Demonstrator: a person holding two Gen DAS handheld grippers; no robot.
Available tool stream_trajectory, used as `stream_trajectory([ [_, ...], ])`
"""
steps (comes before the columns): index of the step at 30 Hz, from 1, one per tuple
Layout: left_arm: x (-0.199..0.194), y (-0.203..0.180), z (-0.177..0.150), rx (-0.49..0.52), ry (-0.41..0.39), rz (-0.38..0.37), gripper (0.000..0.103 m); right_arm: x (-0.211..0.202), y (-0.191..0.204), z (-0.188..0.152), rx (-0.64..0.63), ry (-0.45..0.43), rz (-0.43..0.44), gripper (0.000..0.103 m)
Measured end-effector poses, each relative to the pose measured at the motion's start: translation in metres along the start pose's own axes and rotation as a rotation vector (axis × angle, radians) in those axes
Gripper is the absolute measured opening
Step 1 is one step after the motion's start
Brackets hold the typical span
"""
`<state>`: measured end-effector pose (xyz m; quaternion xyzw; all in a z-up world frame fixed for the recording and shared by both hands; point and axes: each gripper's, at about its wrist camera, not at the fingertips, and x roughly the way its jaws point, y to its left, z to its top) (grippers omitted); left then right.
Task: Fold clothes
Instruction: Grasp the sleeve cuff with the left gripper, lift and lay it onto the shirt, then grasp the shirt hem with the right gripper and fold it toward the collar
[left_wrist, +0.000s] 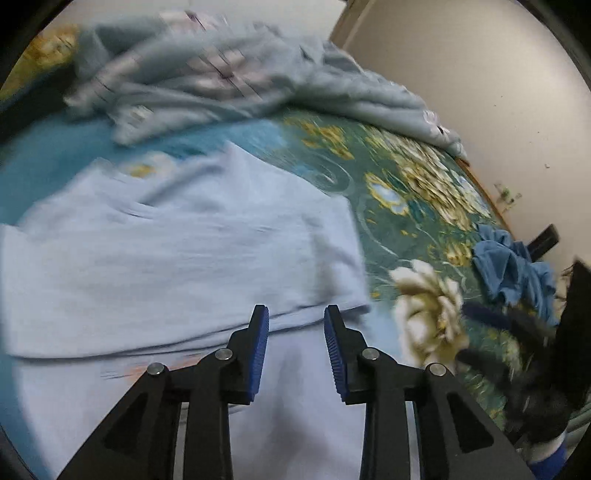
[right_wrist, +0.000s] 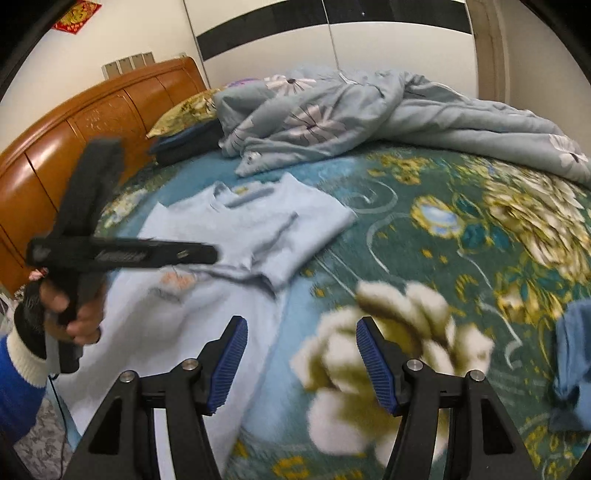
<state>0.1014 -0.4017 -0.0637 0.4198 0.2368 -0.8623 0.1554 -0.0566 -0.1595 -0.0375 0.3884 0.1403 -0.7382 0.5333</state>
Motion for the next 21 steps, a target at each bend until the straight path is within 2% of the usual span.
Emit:
stream_trajectory([
  [3, -0.025, 0.043, -0.006, -0.030, -0.071, 0.156, 0.033, 0.018, 0.003, 0.021, 0.048, -0.006, 0.068, 0.065],
  [5, -0.038, 0.081, -0.012, -0.087, -0.098, 0.260, 0.035, 0.036, 0.003, 0.035, 0.097, 0.002, 0.108, 0.065],
  [7, -0.045, 0.114, -0.020, -0.161, -0.100, 0.304, 0.038, 0.055, 0.003, 0.049, 0.141, 0.014, 0.133, 0.065],
  [11, -0.056, 0.164, -0.041, -0.279, -0.093, 0.309, 0.039, 0.097, 0.002, 0.074, 0.211, 0.048, 0.131, 0.065],
  [16, -0.052, 0.185, -0.059, -0.335, -0.088, 0.284, 0.039, 0.136, -0.007, 0.087, 0.248, 0.113, 0.084, 0.065],
  [18, -0.049, 0.189, -0.062, -0.351, -0.085, 0.264, 0.039, 0.144, -0.009, 0.085, 0.273, 0.120, 0.098, 0.064],
  [21, -0.045, 0.193, -0.067, -0.370, -0.080, 0.239, 0.039, 0.146, -0.003, 0.085, 0.268, 0.112, 0.126, 0.053],
])
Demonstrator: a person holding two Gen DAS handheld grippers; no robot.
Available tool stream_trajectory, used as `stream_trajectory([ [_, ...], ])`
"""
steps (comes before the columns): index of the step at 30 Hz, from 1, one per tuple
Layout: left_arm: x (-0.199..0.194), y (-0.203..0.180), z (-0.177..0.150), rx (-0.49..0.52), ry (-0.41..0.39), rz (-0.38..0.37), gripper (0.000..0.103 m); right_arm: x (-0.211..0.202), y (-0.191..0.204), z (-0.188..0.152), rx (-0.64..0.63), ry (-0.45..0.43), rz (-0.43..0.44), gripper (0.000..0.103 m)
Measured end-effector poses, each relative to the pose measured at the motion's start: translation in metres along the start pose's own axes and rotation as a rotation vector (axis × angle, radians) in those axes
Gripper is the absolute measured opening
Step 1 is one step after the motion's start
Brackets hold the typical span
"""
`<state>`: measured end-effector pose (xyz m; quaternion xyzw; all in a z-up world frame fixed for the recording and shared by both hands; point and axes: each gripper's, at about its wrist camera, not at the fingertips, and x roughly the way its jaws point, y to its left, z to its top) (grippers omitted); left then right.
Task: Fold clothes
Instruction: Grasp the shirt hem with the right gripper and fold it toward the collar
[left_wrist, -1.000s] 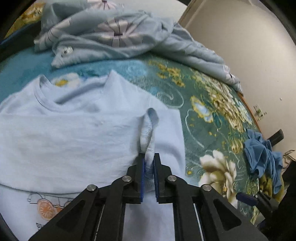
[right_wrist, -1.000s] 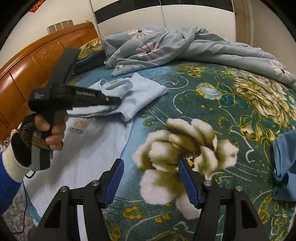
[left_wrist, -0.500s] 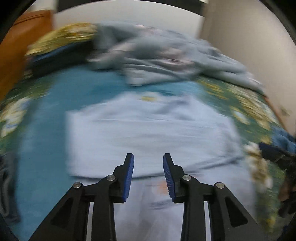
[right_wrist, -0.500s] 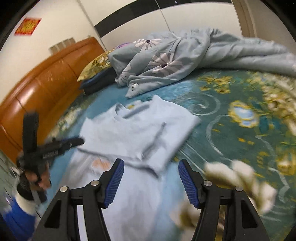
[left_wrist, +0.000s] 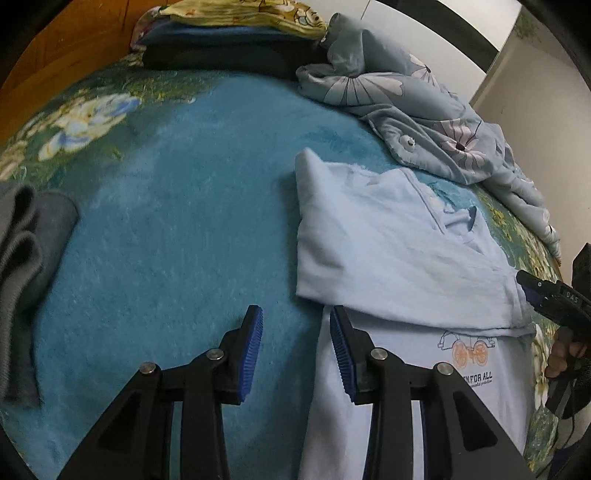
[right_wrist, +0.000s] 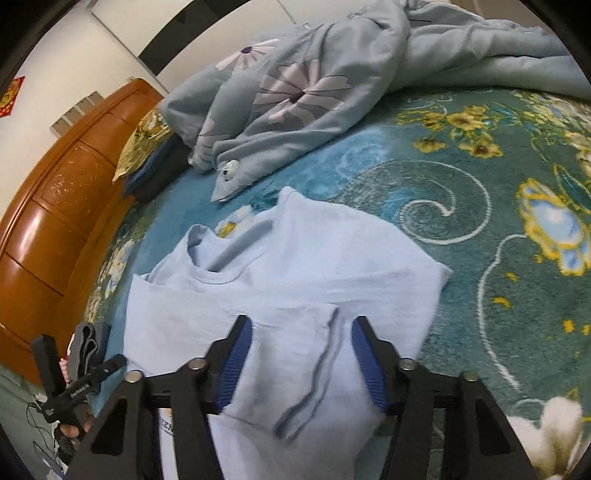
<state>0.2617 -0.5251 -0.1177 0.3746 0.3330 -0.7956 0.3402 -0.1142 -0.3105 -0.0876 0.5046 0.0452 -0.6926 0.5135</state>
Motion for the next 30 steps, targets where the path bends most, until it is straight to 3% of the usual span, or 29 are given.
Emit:
stream_trajectory([
  [3, 0.000, 0.001, -0.001, -0.004, -0.001, -0.011, 0.039, 0.003, 0.009, 0.000, -0.017, 0.024, 0.026, 0.032],
  [5, -0.001, 0.002, -0.001, -0.009, -0.002, -0.021, 0.039, 0.001, 0.014, -0.001, -0.033, 0.023, 0.020, 0.007],
  [15, -0.007, 0.004, -0.002, -0.016, -0.012, -0.043, 0.039, -0.049, 0.019, 0.008, -0.102, -0.057, -0.024, 0.005],
  [24, 0.001, -0.006, 0.006, -0.021, -0.010, -0.053, 0.039, -0.020, -0.024, 0.005, 0.011, 0.006, -0.072, 0.007],
  [30, 0.000, -0.011, 0.004, -0.011, 0.003, -0.042, 0.039, -0.020, -0.025, 0.001, -0.003, 0.011, -0.117, 0.013],
])
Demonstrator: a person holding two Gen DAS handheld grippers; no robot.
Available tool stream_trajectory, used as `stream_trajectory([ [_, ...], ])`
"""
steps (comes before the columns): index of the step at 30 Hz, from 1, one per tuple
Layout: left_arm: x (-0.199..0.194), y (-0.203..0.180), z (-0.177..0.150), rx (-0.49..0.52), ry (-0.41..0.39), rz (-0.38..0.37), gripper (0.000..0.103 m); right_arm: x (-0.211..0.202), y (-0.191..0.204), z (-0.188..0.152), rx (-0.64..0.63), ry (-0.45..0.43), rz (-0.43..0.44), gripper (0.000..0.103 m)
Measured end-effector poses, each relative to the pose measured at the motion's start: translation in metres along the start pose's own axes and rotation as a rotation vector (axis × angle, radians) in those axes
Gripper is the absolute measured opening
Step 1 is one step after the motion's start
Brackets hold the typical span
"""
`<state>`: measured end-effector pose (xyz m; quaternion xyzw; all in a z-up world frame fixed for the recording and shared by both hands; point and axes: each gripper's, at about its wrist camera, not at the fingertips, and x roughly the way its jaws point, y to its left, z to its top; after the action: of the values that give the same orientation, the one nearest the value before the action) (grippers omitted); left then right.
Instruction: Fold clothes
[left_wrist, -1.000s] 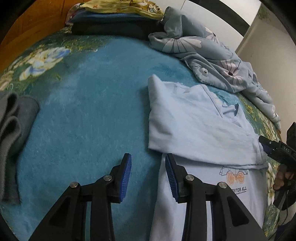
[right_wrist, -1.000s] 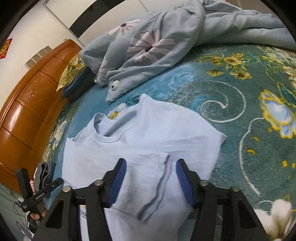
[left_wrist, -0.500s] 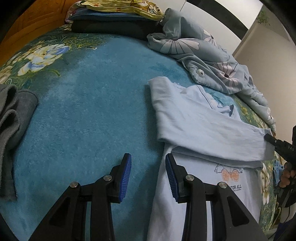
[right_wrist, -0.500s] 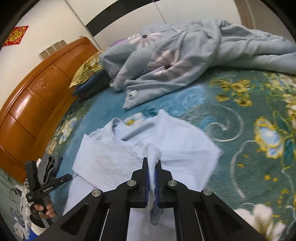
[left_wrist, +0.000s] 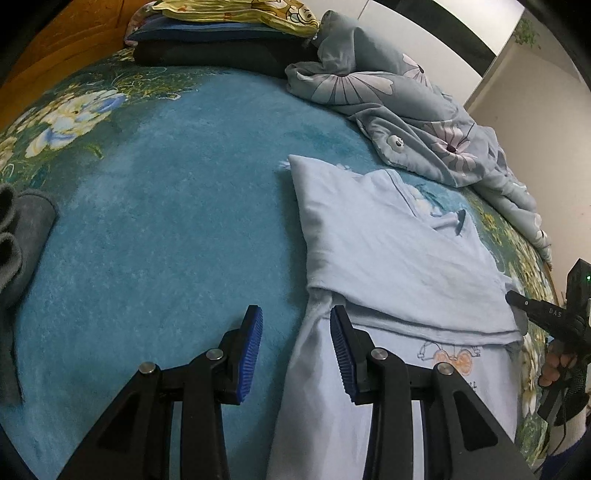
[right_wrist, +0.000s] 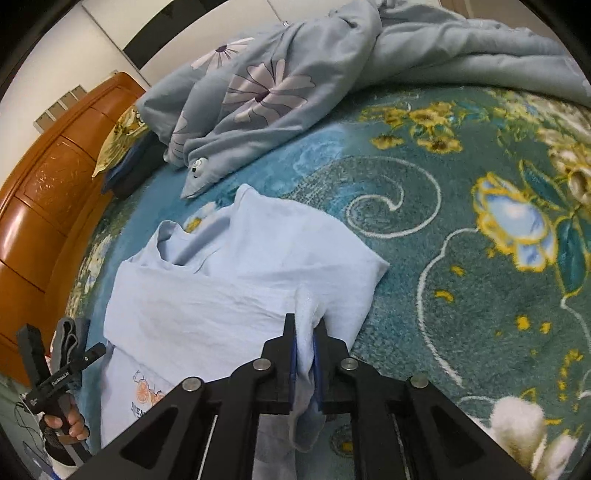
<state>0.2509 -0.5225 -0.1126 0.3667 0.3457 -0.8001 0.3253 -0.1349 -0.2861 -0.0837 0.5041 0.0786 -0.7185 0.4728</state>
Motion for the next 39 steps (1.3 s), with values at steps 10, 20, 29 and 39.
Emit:
stream_trajectory([
  [10, -0.066, 0.008, -0.059, 0.009, 0.011, -0.050, 0.041, -0.094, 0.004, -0.081, -0.030, -0.050, 0.006, 0.047],
  [20, -0.124, 0.033, -0.170, 0.008, 0.034, -0.103, 0.046, -0.159, 0.007, -0.288, 0.030, -0.030, 0.073, 0.049],
  [29, -0.142, 0.054, -0.211, -0.071, 0.069, -0.173, 0.046, -0.167, 0.011, -0.329, 0.125, -0.072, 0.167, 0.050],
  [39, -0.137, 0.056, -0.220, -0.125, 0.094, -0.262, 0.046, -0.164, -0.001, -0.338, 0.259, -0.092, 0.303, 0.050],
])
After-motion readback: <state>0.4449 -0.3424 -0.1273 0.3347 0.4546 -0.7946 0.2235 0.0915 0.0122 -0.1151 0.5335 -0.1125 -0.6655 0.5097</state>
